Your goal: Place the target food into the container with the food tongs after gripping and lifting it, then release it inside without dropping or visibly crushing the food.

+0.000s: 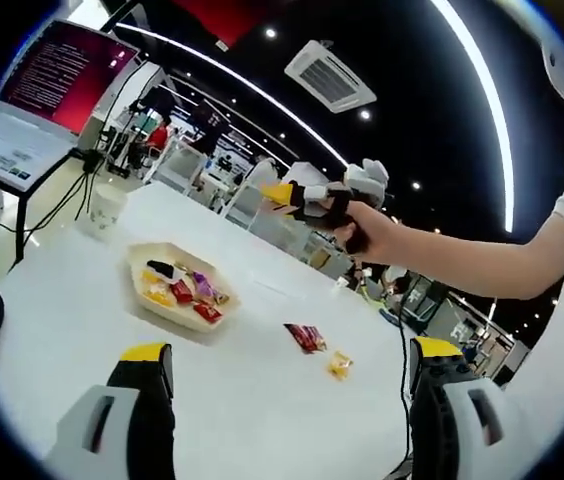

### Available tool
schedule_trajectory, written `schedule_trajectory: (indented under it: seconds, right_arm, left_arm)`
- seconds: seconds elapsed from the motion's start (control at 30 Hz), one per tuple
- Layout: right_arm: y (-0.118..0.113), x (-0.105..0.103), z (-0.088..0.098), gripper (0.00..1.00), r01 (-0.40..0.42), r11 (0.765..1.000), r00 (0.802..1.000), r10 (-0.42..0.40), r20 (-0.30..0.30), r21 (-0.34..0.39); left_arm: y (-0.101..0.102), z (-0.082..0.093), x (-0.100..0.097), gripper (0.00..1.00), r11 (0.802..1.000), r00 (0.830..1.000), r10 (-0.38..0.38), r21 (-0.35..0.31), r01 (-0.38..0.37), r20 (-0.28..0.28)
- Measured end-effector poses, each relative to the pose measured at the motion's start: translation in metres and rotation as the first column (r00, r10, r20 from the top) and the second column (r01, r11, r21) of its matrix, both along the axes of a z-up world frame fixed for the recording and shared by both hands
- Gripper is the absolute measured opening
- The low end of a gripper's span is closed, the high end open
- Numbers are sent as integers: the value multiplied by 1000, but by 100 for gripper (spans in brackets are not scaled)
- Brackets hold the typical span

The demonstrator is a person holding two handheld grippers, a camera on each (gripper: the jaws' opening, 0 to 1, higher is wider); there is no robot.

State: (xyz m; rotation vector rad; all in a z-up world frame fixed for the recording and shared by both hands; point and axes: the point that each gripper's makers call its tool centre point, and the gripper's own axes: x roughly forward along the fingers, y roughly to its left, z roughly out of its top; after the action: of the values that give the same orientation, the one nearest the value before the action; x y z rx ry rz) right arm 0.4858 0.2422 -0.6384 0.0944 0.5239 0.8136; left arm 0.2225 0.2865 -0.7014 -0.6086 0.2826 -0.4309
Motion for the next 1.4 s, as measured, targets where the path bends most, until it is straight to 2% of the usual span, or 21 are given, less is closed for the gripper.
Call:
schedule_trajectory:
  seconds: [0.2,0.23,0.27,0.3,0.4,0.5,0.53,0.57,0.6,0.73,0.93,1.17,1.4]
  right_arm:
    - [-16,2,-6,27,23,1000,1000,-23,-12,7]
    - [-18,2,-7,27,28,1000,1000,-27,-13,7]
    - [-20,1,-6,27,33,999,999,-33,-16,8]
    - [-22,0,-6,27,38,999,999,-37,-18,10]
    - [-30,-3,-7,28,53,999,998,-53,-23,10]
    - [-36,-6,-8,28,67,998,997,-67,-30,12]
    - [-39,-7,-9,28,73,997,997,-72,-32,13]
    - [-42,-8,-10,28,79,997,996,-78,-34,12]
    - [-44,-9,-10,28,81,997,996,-81,-35,11]
    - [-54,-10,-14,28,99,995,994,-99,-42,7]
    - [-64,-14,-15,28,120,993,992,-120,-49,4]
    - [-76,-26,-11,28,137,990,989,-138,-51,-6]
    - [-90,-29,-9,28,151,989,987,-151,-53,-12]
  left_arm:
    - [-5,1,2,99,1000,1000,1,-2,-1,13]
    - [-2,5,4,99,999,998,12,40,-14,54]
    - [-3,10,5,99,998,996,11,54,-17,94]
    - [-6,14,5,99,999,995,4,41,-8,100]
    - [-11,15,5,99,1000,997,-19,11,18,76]
    - [-12,7,4,99,995,997,-51,91,46,58]
    - [-12,-3,2,98,988,997,-71,139,68,19]
    - [-13,-9,0,97,979,995,-98,180,95,6]
    - [-13,-11,1,97,979,996,-90,186,87,6]
    - [-15,-7,1,96,980,996,-88,181,81,28]
    - [-19,-6,1,99,983,995,-93,160,88,22]
    - [-22,2,2,100,980,990,-120,171,107,70]
    - [-24,3,2,100,985,991,-127,120,122,35]
